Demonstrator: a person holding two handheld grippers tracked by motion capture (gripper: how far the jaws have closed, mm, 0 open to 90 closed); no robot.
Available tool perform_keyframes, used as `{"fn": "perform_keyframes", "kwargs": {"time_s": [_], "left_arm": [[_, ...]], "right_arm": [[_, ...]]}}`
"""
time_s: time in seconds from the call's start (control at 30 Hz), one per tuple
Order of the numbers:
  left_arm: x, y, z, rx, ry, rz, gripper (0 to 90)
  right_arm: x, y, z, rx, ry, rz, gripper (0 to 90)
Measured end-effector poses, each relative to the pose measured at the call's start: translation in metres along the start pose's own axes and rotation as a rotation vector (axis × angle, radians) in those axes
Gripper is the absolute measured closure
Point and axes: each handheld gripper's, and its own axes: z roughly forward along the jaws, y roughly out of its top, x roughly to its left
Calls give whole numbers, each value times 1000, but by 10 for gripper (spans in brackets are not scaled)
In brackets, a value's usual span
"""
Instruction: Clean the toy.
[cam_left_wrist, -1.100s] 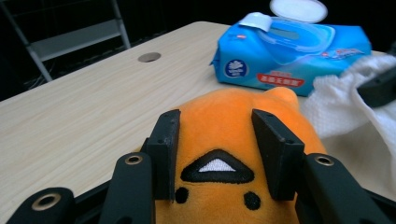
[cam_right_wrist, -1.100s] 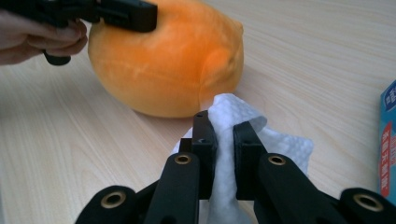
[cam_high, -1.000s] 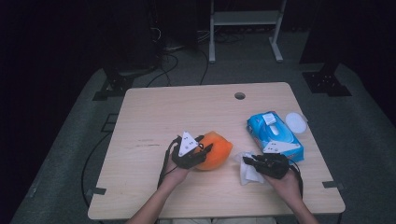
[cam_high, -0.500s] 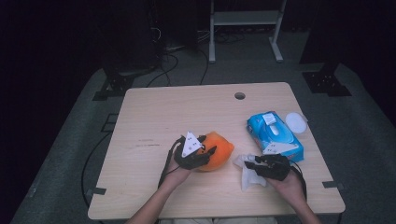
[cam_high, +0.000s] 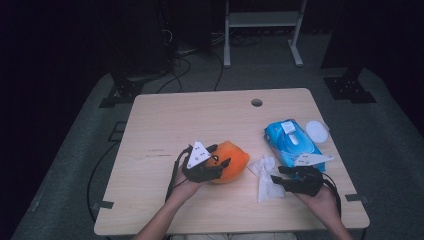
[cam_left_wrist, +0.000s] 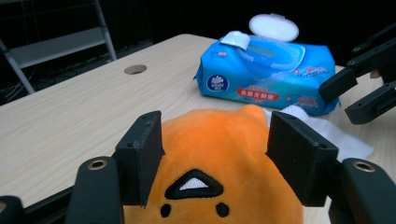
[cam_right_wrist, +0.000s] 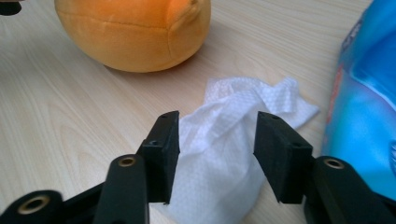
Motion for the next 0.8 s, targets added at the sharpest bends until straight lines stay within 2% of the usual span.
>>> {"fn": "perform_keyframes", "kwargs": {"time_s": [0.1, 0.17, 0.47, 0.63, 0.8], "left_arm": [[0, 2, -4, -10, -5, -8, 325], [0, 2, -6, -6, -5, -11, 306], [3, 1, -24, -25, 6, -20, 281], [9, -2, -34, -23, 23, -38, 273], [13, -10, -44, -1, 38, -37, 264]], "right_arm": [[-3, -3, -5, -10, 5, 16, 460], [-4, -4, -8, -8, -7, 8, 436], [-5, -2, -15, -32, 11, 9, 422], [-5, -5, -16, -32, 15, 8, 414], [-5, -5, -18, -37, 16, 16, 409]]}}
